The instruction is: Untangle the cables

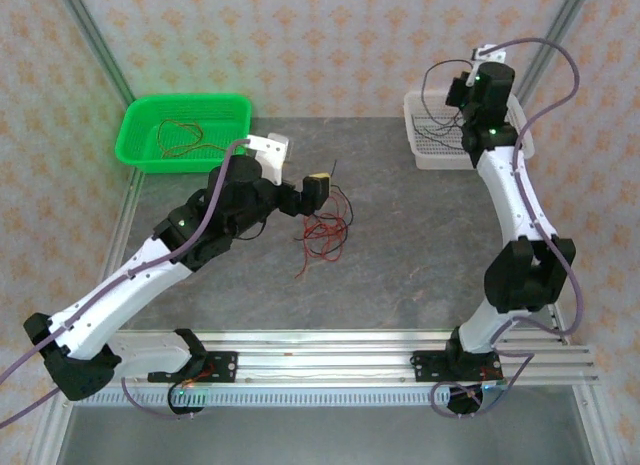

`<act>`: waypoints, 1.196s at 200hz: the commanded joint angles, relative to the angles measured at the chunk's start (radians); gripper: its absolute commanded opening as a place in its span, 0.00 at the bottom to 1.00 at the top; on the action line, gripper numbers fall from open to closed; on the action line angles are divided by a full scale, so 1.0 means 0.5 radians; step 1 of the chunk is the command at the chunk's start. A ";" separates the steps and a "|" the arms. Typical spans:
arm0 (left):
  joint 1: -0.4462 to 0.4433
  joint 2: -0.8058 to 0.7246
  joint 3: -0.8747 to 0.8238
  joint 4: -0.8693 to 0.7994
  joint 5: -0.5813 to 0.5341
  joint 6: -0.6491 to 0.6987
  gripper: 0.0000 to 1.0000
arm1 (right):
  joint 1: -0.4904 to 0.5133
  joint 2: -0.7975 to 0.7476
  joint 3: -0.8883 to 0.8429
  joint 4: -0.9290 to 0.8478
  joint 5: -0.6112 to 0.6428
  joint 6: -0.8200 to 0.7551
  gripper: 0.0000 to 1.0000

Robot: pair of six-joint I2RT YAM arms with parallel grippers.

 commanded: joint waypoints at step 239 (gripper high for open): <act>-0.004 -0.106 -0.195 -0.048 -0.224 -0.240 0.99 | -0.215 1.611 1.282 -0.546 -0.004 0.413 0.47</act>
